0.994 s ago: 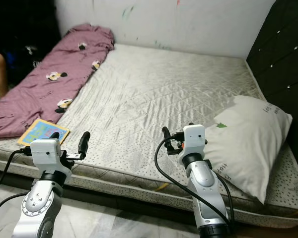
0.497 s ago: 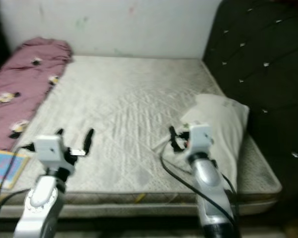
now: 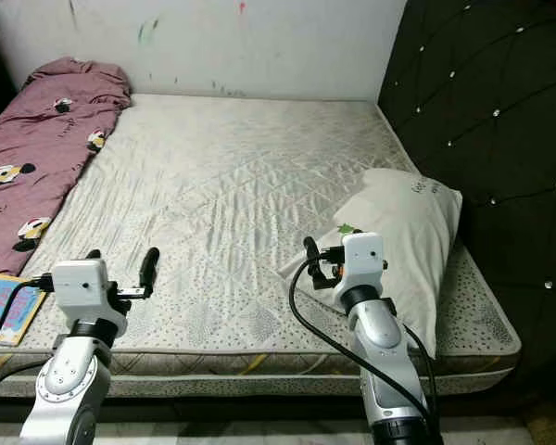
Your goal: Clean up the room
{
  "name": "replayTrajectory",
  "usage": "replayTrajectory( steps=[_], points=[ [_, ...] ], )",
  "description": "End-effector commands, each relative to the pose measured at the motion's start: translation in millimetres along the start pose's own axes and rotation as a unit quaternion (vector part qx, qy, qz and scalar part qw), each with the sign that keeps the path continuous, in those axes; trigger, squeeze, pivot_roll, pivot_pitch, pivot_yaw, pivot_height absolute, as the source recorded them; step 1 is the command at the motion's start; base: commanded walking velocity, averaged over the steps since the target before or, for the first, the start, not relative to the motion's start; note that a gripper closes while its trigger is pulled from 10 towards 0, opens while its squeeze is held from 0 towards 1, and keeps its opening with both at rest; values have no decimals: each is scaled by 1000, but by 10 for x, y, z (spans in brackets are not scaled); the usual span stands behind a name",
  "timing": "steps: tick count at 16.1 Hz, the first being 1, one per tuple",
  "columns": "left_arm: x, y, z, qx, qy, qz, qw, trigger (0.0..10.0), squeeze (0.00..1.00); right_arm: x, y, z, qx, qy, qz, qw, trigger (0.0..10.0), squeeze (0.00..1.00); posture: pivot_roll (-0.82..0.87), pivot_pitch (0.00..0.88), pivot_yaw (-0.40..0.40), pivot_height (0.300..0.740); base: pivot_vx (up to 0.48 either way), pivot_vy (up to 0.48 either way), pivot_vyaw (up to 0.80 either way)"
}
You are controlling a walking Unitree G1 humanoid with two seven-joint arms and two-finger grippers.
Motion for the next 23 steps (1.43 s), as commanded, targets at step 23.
replayTrajectory(
  steps=[23],
  points=[
    [-55, 18, 10, -2, -9, -4, 1000, 10000, 0, 17, 39, 24, -10, 7, -11, 1000, 10000, 0, -63, 0, -33, 740, 0, -348, 0]
  ],
)
Point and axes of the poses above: a point about 5 cm out from each wrist's last joint towards the gripper, its own z axis pointing out of the wrist towards the gripper, its own y axis along the axis of the wrist's last joint, x = y × z, the point moved 4 cm from there along z, pointing out of the wrist towards the gripper, and after that the axes turned 10 degrees about -z, right-handed, at the moved point
